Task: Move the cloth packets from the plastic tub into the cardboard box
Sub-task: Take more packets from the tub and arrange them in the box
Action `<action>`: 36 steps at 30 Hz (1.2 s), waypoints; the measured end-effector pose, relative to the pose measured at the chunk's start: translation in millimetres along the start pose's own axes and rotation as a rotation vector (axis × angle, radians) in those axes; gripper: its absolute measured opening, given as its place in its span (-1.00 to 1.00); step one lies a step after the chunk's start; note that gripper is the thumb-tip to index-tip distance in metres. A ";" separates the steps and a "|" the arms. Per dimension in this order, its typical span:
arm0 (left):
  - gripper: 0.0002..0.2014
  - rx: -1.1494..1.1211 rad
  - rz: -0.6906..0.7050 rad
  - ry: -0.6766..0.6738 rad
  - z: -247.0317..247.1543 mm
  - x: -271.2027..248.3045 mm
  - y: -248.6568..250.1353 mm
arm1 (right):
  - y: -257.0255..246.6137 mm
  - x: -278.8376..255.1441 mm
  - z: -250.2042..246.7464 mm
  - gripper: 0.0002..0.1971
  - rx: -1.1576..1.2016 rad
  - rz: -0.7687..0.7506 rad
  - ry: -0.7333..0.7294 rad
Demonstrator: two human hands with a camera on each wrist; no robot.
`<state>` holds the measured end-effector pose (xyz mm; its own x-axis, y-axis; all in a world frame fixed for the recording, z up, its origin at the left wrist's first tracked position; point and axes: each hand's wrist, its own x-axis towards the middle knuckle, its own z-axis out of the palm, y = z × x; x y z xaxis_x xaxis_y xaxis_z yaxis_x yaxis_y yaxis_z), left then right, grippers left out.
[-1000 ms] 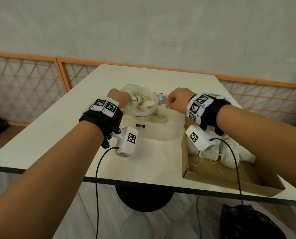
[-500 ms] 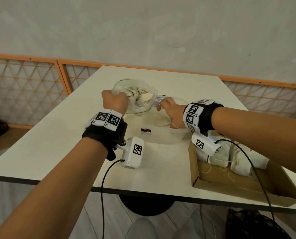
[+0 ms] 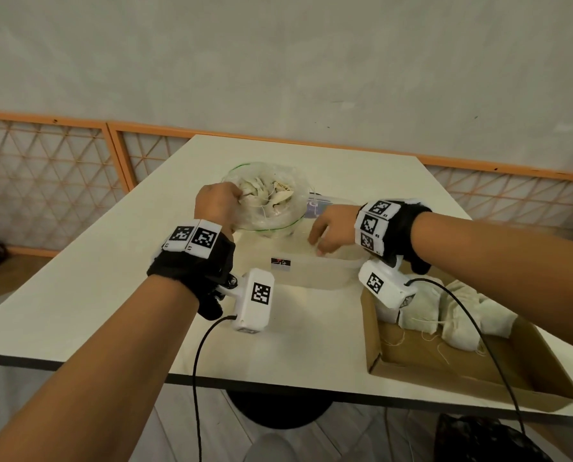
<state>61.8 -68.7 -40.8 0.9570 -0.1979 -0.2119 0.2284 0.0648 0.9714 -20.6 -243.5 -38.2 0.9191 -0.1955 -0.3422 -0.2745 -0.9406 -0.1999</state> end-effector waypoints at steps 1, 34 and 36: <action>-0.60 -0.016 -0.015 -0.009 -0.6 -0.6 0.3 | -1.3 -2.6 -4.9 -0.65 0.114 -0.004 0.021; -0.83 -0.302 -0.027 0.136 -29.3 0.5 2.4 | -57.2 58.8 -26.8 -0.40 -0.064 0.066 -0.171; -0.84 -0.302 -0.016 0.131 -29.9 -2.0 3.2 | -56.1 64.7 -25.9 -0.40 -0.041 0.057 -0.176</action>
<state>65.9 -38.9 -40.4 0.9633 -0.0753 -0.2578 0.2675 0.3541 0.8961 61.6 -210.6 -25.4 0.8380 -0.2003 -0.5076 -0.3093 -0.9407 -0.1394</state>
